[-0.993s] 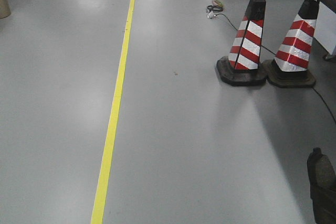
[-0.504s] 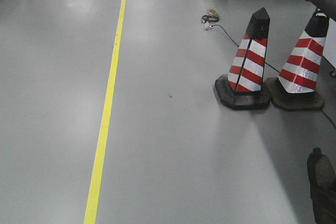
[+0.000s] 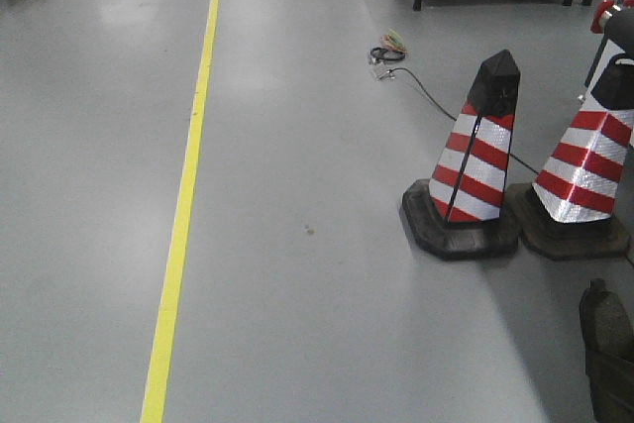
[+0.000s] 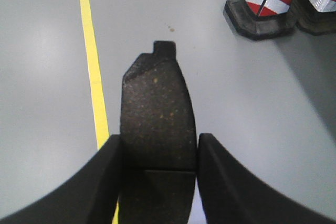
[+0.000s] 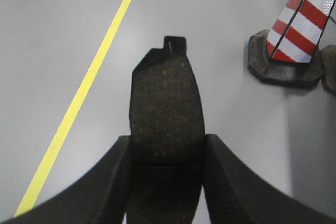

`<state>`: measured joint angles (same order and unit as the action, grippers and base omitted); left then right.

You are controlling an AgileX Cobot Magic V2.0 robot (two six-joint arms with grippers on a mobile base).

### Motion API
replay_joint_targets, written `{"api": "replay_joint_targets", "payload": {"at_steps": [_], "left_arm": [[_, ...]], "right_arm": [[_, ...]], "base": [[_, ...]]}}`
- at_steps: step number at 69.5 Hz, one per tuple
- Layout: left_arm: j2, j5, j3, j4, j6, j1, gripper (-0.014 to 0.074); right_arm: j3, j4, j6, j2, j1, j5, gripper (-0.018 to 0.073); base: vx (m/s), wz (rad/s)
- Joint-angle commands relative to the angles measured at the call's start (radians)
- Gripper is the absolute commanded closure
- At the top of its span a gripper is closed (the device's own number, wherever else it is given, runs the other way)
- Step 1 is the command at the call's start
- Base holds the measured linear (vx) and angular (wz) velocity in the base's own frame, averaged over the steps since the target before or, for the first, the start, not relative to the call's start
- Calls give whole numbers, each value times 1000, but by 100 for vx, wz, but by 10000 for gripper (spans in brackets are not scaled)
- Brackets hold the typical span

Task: Move and align brake pads A on conveyor
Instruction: 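Drive the base along the yellow line past the traffic cones, then turn the base toward the dark conveyor belt and stop facing the pads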

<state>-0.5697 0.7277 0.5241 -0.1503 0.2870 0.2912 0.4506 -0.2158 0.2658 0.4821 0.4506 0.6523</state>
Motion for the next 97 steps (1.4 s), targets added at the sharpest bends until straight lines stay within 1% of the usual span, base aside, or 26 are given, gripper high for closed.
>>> {"api": "replay_joint_targets", "payload": {"at_steps": [1,59,97], "left_arm": [[-3,-75,30,-9,3,2,594],[-3,-75,30,-9,3,2,594],[-3,-75,30,-9,3,2,594]], "right_arm": [[29,-19,-5,2,-4,-82,417],[29,-19,-5,2,-4,-82,417],[29,-19,-5,2,-4,-82,417]], "base": [[57,-12],[52,-22],[41,-57]]}}
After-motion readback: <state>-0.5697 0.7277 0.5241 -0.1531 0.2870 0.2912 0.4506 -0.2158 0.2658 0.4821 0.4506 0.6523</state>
